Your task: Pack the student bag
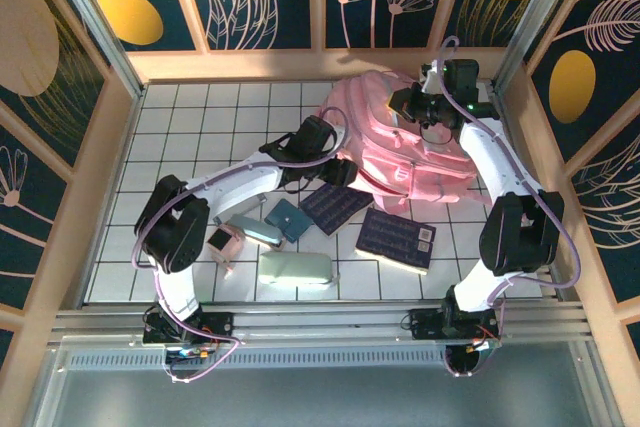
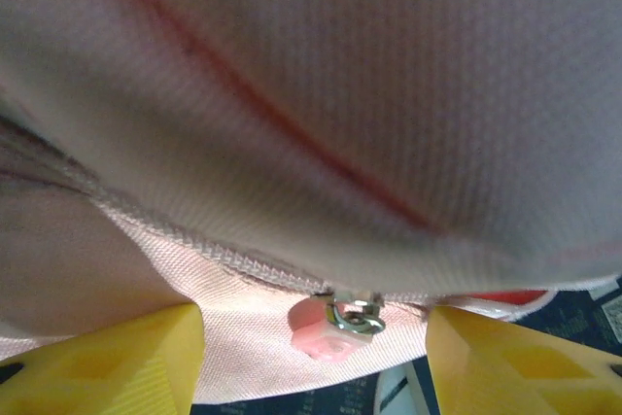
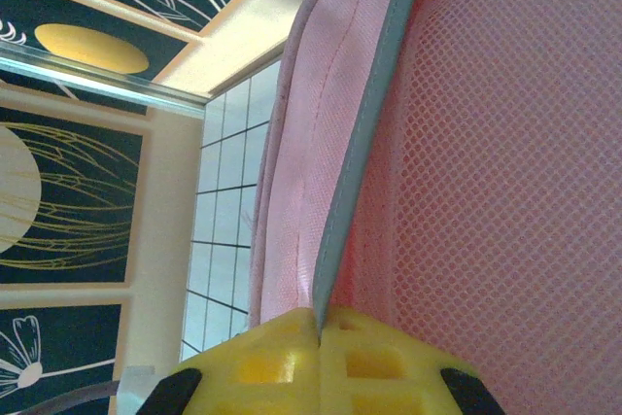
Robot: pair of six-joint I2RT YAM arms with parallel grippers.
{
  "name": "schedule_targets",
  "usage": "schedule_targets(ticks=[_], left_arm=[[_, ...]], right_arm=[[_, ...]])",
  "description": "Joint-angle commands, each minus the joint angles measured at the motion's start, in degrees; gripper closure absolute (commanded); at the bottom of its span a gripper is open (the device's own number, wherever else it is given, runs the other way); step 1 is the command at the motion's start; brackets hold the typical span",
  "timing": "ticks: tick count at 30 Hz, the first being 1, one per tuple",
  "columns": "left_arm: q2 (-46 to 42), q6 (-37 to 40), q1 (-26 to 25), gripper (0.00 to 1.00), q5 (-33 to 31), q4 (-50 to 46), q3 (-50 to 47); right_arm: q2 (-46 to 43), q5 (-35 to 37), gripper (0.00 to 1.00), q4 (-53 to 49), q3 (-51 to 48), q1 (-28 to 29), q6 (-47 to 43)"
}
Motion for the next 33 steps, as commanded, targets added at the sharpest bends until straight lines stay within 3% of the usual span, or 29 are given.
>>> schedule_targets(ticks=[1, 8, 14, 23, 26, 28, 33], left_arm=[[1.6, -1.0, -0.6, 0.40, -4.6, -1.4, 2.9], [2.6, -0.9, -0.6, 0.58, -8.6, -1.8, 4.4], [1.8, 0.1, -0.6, 0.76, -6.3, -0.3, 3.9], [1.0, 1.0, -0.6, 0.92, -2.8, 1.8, 2.2], [1.0, 1.0, -0.6, 0.92, -3.3, 2.0, 1.9], [1.1, 1.0, -0.6, 0.82, -4.6, 1.9, 1.8], [1.5, 1.0, -0.6, 0.77, -6.7, 1.5, 2.2]], right_arm=[[-2.9, -4.3, 1.00, 7.4, 0.6, -0.2, 1.7], [-3.0, -5.5, 1.00, 8.4, -0.3, 0.0, 2.3], [-2.8, -5.4, 1.00, 8.5, -0.7, 0.2, 2.0], [-2.5, -5.1, 1.00, 8.6, -1.2, 0.3, 1.9], [-2.5, -5.2, 1.00, 8.6, -1.2, 0.6, 1.9], [-2.6, -5.4, 1.00, 8.6, -1.1, 0.8, 2.0], [-3.0, -5.3, 1.00, 8.4, -0.7, 1.4, 2.0]])
